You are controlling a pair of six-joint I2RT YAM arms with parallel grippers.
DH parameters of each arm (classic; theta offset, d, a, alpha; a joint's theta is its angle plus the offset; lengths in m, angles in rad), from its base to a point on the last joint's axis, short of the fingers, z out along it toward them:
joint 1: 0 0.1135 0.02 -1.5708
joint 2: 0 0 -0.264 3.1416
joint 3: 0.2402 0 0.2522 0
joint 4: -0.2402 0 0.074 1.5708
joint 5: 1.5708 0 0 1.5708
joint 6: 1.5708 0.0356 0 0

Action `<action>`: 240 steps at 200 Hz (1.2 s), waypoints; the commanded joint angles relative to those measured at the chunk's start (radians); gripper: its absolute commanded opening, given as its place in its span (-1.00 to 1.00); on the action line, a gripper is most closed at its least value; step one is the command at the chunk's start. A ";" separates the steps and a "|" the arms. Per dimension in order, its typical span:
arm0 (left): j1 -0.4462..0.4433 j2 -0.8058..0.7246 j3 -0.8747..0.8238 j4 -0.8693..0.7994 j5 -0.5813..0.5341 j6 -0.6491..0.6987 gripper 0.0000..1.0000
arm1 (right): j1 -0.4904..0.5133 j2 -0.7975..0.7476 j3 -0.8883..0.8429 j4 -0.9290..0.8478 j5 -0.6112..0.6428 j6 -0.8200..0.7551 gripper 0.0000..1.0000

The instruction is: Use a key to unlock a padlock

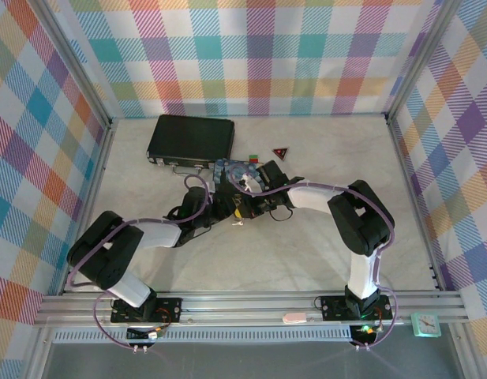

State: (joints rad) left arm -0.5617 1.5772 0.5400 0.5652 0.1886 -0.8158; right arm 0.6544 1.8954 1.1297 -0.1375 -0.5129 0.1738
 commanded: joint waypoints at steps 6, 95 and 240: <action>-0.006 0.052 0.023 0.125 -0.020 -0.036 -0.29 | 0.005 -0.010 -0.013 0.037 -0.061 0.002 -1.00; -0.008 0.089 -0.021 0.277 -0.041 -0.108 -0.21 | 0.005 -0.001 -0.004 0.004 -0.046 -0.020 -1.00; -0.010 0.169 -0.021 0.315 0.029 -0.118 -0.79 | 0.005 -0.030 0.007 0.014 -0.061 -0.016 -1.00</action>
State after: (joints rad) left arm -0.5674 1.7271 0.5323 0.8680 0.2047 -0.9504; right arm 0.6491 1.8954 1.1240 -0.1429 -0.5060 0.1726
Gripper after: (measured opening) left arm 0.107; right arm 0.078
